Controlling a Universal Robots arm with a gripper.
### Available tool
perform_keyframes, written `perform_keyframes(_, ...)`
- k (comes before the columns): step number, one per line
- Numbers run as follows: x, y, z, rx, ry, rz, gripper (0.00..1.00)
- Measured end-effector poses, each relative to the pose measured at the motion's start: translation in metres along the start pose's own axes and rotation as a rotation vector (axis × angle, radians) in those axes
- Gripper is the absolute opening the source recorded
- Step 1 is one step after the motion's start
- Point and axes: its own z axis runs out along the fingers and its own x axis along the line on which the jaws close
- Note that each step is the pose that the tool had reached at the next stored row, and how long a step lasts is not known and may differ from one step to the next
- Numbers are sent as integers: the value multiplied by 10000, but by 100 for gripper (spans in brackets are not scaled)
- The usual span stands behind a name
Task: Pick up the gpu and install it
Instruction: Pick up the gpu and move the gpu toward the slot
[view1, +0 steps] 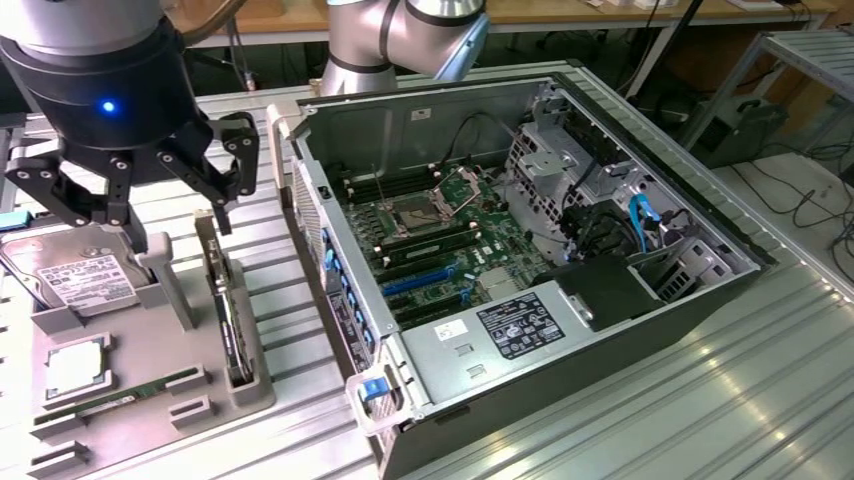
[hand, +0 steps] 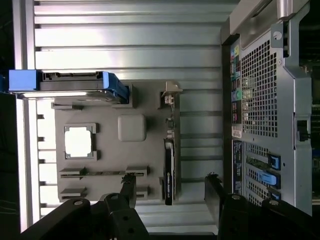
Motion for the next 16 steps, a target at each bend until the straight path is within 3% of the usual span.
perform_keyframes(16, 3, -6, 122, -1, 9, -46, 66)
